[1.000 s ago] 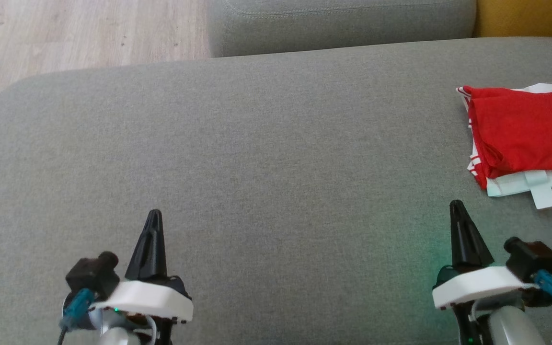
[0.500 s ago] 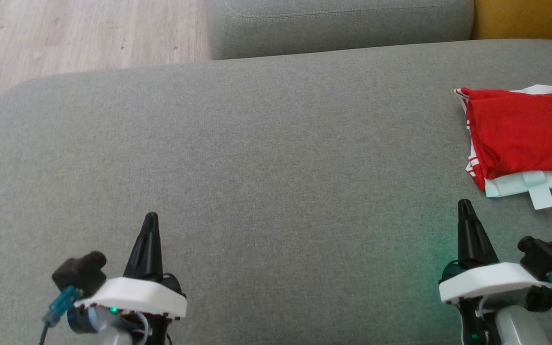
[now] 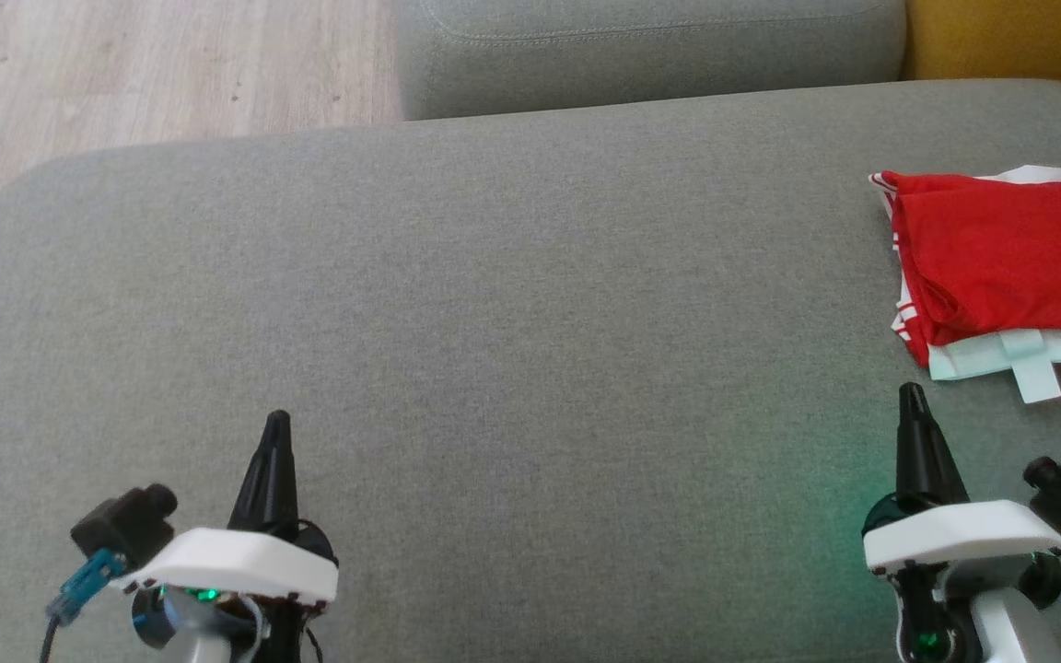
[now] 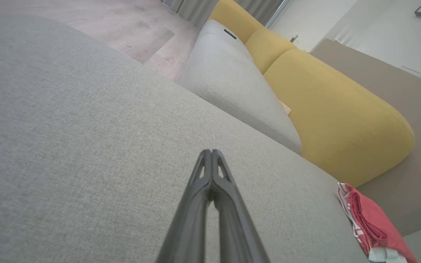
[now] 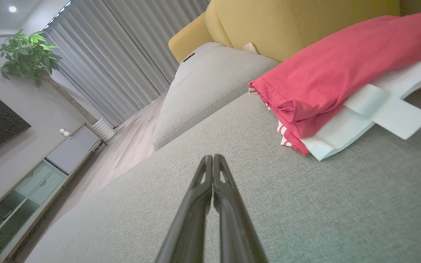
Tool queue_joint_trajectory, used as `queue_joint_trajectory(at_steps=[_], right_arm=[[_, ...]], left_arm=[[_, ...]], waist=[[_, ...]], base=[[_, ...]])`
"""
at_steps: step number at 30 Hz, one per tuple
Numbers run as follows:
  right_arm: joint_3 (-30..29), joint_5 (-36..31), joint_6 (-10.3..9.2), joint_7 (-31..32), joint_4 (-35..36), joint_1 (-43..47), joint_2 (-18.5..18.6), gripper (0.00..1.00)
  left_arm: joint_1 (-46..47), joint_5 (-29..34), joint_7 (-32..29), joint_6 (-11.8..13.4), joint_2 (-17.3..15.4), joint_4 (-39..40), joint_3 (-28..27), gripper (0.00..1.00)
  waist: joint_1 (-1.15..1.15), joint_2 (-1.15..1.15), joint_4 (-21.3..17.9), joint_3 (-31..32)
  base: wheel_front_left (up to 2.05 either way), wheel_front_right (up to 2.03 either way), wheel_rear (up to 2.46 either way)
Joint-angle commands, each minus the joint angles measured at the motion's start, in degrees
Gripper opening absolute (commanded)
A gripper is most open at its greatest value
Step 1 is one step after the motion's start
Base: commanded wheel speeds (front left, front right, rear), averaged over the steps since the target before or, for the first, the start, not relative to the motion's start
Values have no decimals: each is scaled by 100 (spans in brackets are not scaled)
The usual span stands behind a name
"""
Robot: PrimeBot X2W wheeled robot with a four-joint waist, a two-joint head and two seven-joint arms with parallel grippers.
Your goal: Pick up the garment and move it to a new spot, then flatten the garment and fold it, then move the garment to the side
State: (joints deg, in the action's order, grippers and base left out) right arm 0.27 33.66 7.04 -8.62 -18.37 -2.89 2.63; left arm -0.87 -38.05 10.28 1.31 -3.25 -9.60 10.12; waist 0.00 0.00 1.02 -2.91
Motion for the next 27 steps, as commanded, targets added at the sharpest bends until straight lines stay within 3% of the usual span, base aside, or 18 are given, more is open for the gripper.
queue_joint_trajectory(at_steps=[1,27], right_arm=[[0,153,13,28,207,-235,71,0],[-145,1838,23,415,276,-258,94,0]], left_arm=[[305,-140,-19,-48,-76,147,-143,0],[409,-1747,-412,-288,-119,-11,-476,0]], waist=[[0,0,-1,3],[0,0,-30,80]], base=[[0,0,0],[0,0,0]])
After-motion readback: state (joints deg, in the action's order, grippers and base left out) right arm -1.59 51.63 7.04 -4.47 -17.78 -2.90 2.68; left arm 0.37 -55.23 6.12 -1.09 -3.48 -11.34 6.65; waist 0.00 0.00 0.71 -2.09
